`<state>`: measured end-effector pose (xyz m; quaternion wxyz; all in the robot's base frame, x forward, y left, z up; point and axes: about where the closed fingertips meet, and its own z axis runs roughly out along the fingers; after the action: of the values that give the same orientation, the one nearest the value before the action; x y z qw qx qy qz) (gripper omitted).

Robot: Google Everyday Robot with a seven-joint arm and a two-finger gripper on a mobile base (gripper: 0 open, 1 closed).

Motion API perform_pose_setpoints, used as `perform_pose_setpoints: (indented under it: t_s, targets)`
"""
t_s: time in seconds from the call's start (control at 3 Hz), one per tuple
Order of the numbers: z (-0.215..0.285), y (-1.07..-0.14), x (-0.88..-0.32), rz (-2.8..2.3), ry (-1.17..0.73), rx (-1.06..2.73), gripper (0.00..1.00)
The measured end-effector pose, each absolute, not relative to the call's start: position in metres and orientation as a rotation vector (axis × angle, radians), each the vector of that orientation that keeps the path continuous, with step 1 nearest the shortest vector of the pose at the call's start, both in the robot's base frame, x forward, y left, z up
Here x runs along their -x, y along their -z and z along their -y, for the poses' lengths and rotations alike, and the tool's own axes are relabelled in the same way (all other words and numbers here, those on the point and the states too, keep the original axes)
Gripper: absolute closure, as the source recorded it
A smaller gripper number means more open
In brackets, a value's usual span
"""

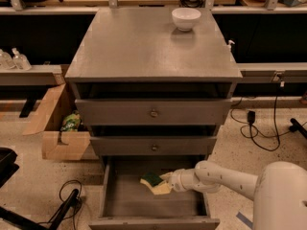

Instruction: Place sponge into bottom drawer

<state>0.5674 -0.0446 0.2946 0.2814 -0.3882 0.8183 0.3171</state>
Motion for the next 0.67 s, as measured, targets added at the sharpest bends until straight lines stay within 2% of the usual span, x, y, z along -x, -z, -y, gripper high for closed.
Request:
perform_pose_setpoints:
  t_s: [0.67]
  targets:
    - [0.037,-0.259,-0.559,-2.232,-0.847,1.011,1.0]
